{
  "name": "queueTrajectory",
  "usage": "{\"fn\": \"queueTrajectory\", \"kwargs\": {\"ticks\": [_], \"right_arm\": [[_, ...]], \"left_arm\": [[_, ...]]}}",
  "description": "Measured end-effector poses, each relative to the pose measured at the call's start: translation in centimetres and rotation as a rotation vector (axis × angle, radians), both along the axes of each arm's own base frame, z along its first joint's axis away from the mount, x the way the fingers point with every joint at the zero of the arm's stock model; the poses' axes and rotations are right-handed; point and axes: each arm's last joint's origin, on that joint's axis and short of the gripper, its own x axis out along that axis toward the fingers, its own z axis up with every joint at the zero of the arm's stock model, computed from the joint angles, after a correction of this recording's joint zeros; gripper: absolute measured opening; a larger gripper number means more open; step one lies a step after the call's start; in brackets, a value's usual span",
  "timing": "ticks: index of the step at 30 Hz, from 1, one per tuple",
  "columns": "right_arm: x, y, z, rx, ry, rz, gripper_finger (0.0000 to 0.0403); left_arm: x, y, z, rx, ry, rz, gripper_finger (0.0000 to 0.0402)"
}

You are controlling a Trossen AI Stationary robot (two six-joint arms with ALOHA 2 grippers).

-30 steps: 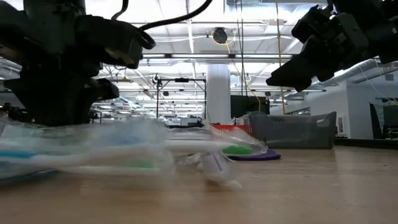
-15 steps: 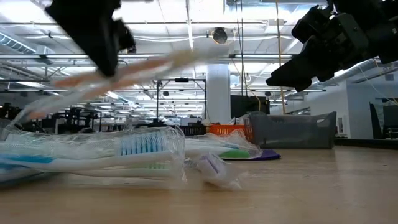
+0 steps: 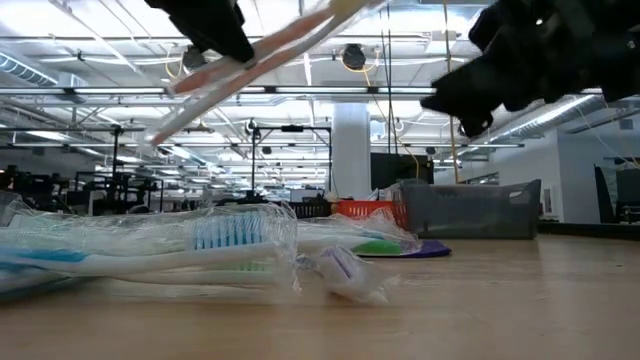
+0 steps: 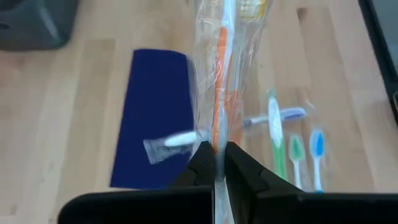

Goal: Pick & Place Toothbrushes
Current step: Put the orange toothbrush into the orange bin

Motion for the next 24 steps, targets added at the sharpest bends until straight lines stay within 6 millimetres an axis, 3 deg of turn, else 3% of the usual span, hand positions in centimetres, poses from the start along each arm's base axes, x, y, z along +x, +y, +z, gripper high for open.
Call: {"fn": "queueTrajectory", "kwargs": {"ticks": [4,11,24], "right_arm": [[0.6,0.9,0.0,-0.02,-0.088,0.108,0.0144],[2.0,1.8,-0.3,-0.037,-0.196,0.142,0.0144],[7.5,3.5,0.4,-0.063,-0.251,0.186,0.0144]], "left_arm": [[0.3,0.5,0.1,0.02,-0.023,0.033,0.0012],[0.6,1.2,0.1,0.022,-0.033,0.077,0.001],[0.8,1.4,0.2,0.041,-0.06,0.093,0.0009]]}}
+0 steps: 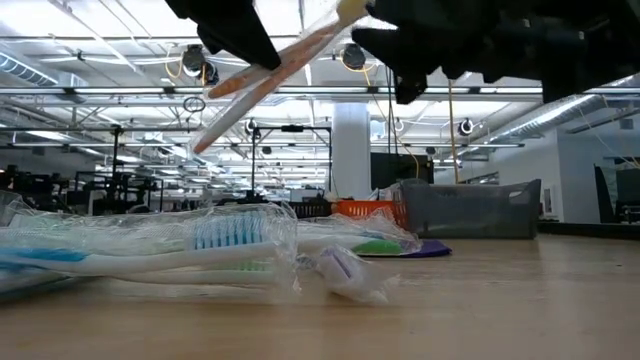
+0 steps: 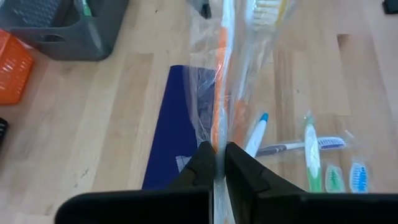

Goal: Pick & Place Toothbrushes
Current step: Put the orange toothbrush into the orange bin

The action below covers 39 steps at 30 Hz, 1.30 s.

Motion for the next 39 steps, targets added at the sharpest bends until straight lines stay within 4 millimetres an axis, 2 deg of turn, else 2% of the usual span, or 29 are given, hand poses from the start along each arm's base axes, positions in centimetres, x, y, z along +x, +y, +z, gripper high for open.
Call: {"fn": "queueTrajectory", "kwargs": {"ticks": [9,12,16,23,31,39], "right_arm": [[0.4,0.1,1.0,-0.005,-0.068,-0.004,0.0132],[0.4,0.1,1.1,-0.002,-0.079,-0.008,0.0096],[0.4,0.0,1.1,-0.011,-0.078,-0.046,0.0017],[0.4,-0.1,1.0,-0.023,-0.073,-0.059,0.0006],[0.1,-0.7,1.9,-0.036,-0.043,-0.074,0.0003],[-0.3,-3.1,2.9,-0.057,0.009,-0.157,0.0003]], "left_arm": [[0.0,-0.1,0.0,-0.001,-0.001,0.0,0.0013],[0.0,0.0,0.0,-0.002,0.0,0.0,0.0005],[0.0,-0.1,0.0,-0.008,-0.004,0.006,0.0023],[0.0,-0.1,0.0,-0.022,-0.004,0.021,0.0057],[0.0,0.0,0.0,-0.034,-0.005,0.036,0.0062],[-0.1,-0.1,-0.1,-0.036,0.005,0.033,0.0062]]}}
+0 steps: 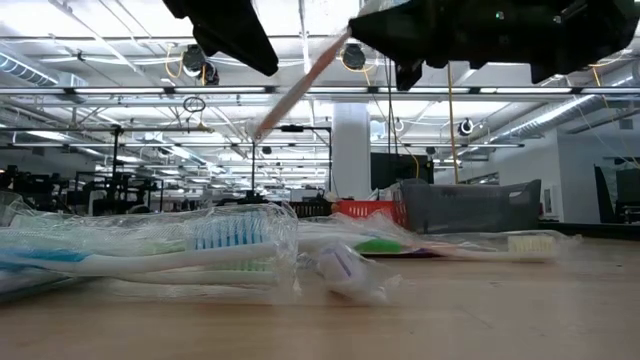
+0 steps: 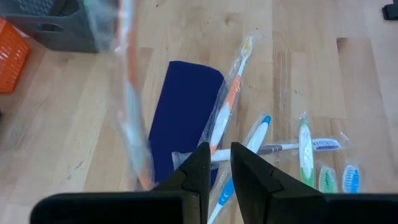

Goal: Pick & Place Toothbrushes
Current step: Put the orange toothbrush into the orange bin

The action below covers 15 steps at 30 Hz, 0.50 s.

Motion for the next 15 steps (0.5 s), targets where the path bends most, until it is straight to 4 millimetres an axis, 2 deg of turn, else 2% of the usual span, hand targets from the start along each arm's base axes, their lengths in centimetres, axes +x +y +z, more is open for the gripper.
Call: {"fn": "queueTrajectory", "kwargs": {"ticks": [11,15], "right_arm": [[-2.1,-5.6,2.5,-0.003,0.075,-0.196,0.0003],[-3.0,-8.1,2.7,0.005,0.123,-0.295,0.0003]], "left_arm": [[-0.2,0.1,-0.2,0.019,0.027,-0.004,0.0063],[-0.1,0.3,-0.2,0.037,0.025,-0.007,0.0063]]}}
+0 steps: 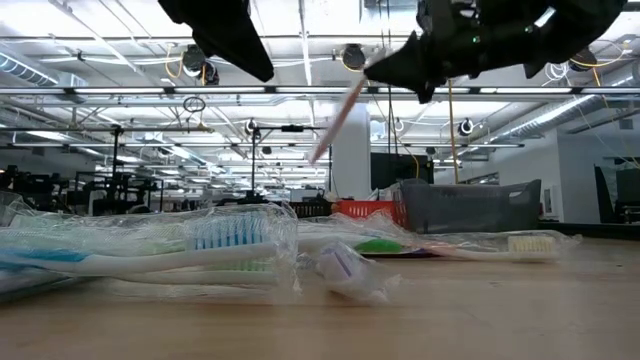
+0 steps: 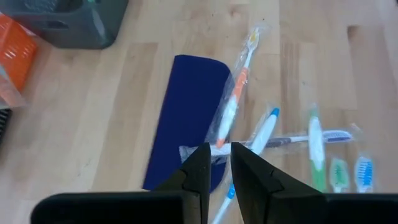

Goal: Pick & Place Toothbrushes
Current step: Put the orange toothbrush into the orange bin

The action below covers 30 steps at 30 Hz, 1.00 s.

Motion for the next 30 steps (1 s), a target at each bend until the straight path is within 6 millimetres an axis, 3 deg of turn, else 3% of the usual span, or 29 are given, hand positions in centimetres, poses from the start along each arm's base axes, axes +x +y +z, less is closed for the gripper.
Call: {"fn": "queueTrajectory", "kwargs": {"ticks": [6,15,23,30], "right_arm": [[-0.6,-4.0,0.5,0.042,0.096,-0.155,0.0003],[-1.0,-8.6,4.2,0.059,0.211,-0.309,0.0003],[-1.8,-12.7,5.1,0.173,0.246,-0.305,0.0003],[-0.8,-16.9,5.3,0.303,0.284,-0.247,0.0003]], "left_arm": [[0.4,0.7,0.2,0.056,-0.021,-0.01,0.0063],[1.1,2.1,0.3,0.076,-0.04,0.005,0.0063],[1.5,2.9,0.5,0.102,-0.056,-0.002,0.0063],[1.7,3.1,0.6,0.101,-0.069,0.003,0.0063]]}}
